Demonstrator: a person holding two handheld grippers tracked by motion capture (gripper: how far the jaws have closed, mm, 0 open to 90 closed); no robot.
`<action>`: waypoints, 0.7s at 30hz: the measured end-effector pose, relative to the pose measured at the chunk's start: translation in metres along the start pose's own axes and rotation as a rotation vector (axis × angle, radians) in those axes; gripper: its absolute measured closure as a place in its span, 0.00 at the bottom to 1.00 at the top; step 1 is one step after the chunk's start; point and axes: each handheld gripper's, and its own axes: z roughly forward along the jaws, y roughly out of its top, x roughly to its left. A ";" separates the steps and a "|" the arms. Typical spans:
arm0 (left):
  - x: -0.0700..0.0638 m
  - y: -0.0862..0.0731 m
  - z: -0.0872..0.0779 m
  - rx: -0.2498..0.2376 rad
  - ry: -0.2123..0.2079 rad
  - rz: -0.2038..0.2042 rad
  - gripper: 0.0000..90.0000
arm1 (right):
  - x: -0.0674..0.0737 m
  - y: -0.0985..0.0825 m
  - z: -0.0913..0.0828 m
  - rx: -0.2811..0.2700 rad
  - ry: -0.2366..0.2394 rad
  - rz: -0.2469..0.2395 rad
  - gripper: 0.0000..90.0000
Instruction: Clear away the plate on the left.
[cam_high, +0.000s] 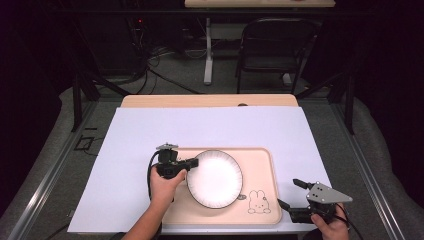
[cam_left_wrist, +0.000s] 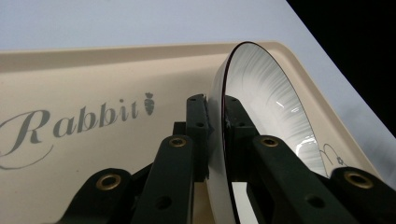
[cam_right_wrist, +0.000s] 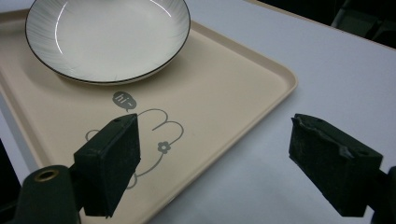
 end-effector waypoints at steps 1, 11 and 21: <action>0.000 0.000 0.000 0.000 0.000 0.000 0.93 | 0.000 0.000 0.000 0.000 0.000 0.000 0.18; 0.013 -0.009 0.004 0.019 0.018 -0.039 0.93 | 0.000 0.000 0.000 -0.002 -0.001 -0.004 0.18; 0.020 -0.016 0.006 0.017 0.027 -0.055 0.93 | 0.000 0.000 0.000 -0.004 -0.002 -0.005 0.18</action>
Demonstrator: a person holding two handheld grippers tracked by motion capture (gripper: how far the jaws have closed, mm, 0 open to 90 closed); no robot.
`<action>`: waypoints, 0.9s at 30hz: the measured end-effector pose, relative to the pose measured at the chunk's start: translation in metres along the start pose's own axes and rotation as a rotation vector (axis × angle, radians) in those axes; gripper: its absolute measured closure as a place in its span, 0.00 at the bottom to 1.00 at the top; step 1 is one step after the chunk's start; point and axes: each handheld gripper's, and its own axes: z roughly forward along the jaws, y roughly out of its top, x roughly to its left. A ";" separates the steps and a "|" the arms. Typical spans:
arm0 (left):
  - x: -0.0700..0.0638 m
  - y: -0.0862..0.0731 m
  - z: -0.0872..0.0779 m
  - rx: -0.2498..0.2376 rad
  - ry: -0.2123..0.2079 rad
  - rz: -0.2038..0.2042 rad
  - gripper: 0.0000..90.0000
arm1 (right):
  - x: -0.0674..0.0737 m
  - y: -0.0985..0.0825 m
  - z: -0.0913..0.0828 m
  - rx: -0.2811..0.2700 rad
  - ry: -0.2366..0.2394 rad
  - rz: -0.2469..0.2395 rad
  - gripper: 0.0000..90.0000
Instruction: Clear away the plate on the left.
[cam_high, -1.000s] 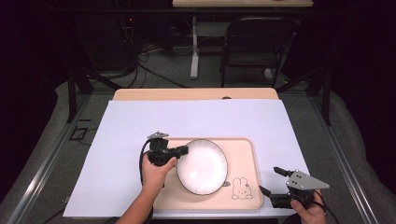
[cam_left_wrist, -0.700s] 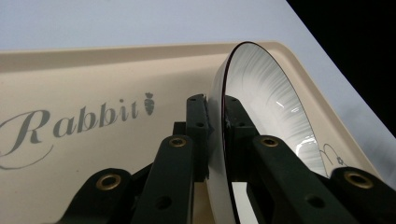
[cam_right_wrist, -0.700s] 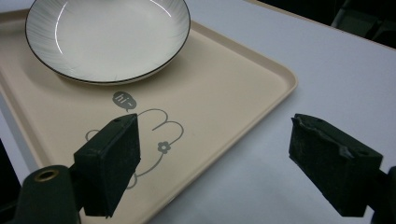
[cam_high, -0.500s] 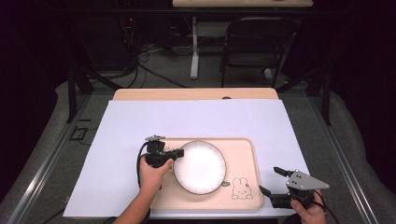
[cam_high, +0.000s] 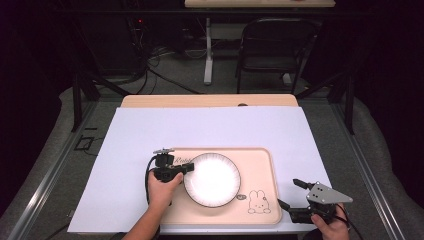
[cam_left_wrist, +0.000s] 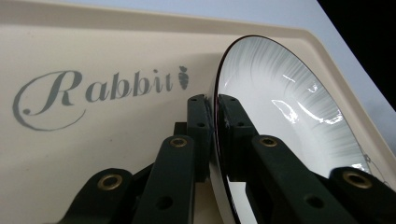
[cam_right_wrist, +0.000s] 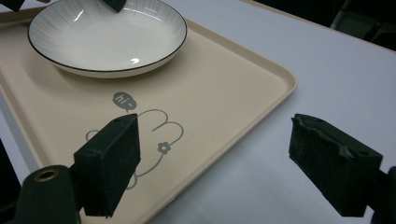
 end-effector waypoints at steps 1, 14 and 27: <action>0.001 -0.001 0.001 0.006 0.002 -0.005 0.93 | 0.000 0.000 0.000 0.000 0.000 0.000 0.18; 0.007 -0.005 0.002 -0.004 0.019 -0.006 0.90 | 0.000 0.000 0.000 -0.002 -0.001 -0.003 0.18; 0.002 -0.003 0.000 -0.021 0.039 0.039 0.58 | 0.000 0.000 0.001 -0.002 0.000 -0.001 0.18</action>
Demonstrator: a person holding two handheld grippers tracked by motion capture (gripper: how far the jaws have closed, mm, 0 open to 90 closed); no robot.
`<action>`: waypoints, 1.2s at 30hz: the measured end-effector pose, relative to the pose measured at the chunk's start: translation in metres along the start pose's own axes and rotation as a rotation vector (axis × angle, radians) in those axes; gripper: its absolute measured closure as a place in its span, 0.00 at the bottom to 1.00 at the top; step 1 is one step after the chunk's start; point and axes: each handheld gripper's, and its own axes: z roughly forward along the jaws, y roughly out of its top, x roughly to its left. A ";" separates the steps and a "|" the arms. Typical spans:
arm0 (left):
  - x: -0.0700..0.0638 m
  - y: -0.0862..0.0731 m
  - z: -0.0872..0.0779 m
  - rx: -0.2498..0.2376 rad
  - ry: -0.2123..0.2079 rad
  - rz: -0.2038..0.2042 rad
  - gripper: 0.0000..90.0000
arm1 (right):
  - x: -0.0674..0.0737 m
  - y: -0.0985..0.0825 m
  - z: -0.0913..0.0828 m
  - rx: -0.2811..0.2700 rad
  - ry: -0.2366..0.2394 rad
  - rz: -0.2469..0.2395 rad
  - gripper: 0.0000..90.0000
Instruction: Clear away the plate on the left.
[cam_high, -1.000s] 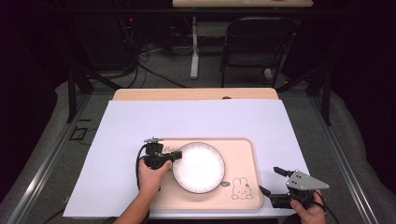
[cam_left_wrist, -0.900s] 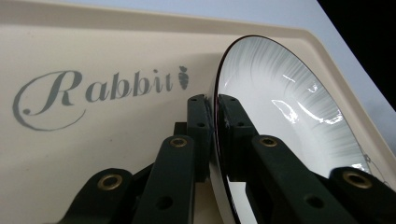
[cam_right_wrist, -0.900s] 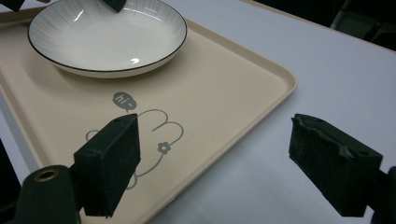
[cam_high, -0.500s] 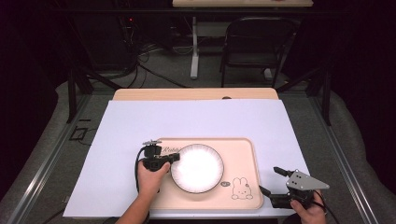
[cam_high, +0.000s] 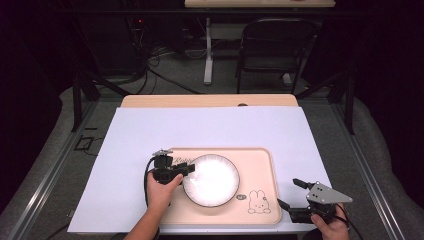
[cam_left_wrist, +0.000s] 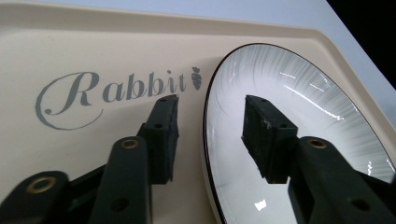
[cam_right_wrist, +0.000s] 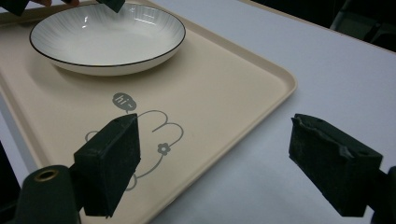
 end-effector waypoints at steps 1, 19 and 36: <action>-0.002 0.000 -0.001 -0.004 0.013 0.015 0.55 | 0.000 0.000 0.000 0.000 0.000 -0.001 0.18; -0.007 0.010 -0.014 -0.059 0.080 0.105 0.43 | 0.000 0.000 0.001 0.002 0.001 0.001 0.18; 0.017 0.017 -0.081 -0.174 0.163 0.082 0.43 | 0.000 0.000 0.001 0.005 0.000 0.001 0.18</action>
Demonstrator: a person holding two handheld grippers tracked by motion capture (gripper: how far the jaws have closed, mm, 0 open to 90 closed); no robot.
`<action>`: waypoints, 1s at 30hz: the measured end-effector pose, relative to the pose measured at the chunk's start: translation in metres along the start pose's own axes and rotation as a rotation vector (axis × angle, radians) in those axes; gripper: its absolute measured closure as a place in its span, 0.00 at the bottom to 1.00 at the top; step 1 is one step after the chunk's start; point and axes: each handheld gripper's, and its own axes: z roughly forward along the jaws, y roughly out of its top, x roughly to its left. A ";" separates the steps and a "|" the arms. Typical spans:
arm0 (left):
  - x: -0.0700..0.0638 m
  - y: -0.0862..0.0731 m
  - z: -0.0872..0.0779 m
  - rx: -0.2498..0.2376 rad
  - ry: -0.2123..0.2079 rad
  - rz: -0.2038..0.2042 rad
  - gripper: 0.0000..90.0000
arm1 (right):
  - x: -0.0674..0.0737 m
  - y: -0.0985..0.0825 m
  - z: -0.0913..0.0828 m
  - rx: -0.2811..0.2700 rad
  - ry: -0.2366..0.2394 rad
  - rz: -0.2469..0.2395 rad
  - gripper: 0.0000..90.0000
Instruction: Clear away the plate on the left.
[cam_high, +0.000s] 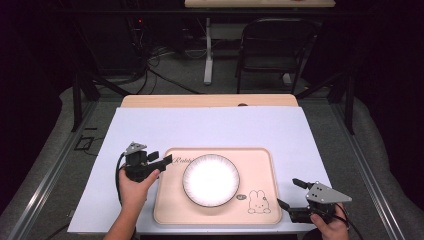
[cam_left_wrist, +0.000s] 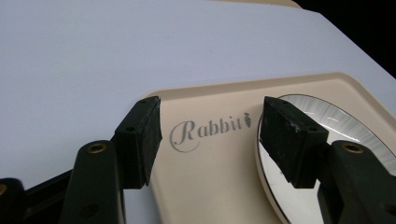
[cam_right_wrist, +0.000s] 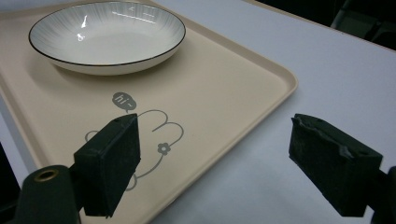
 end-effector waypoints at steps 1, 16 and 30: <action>0.003 0.000 -0.003 -0.003 0.004 -0.004 0.43 | 0.000 0.000 0.000 0.000 0.000 0.001 0.18; 0.034 -0.025 -0.029 -0.030 0.075 -0.087 0.43 | 0.000 0.000 0.000 0.000 -0.001 -0.002 0.18; 0.049 -0.045 -0.025 0.013 0.092 -0.129 0.43 | 0.000 0.000 0.000 0.000 0.001 -0.005 0.18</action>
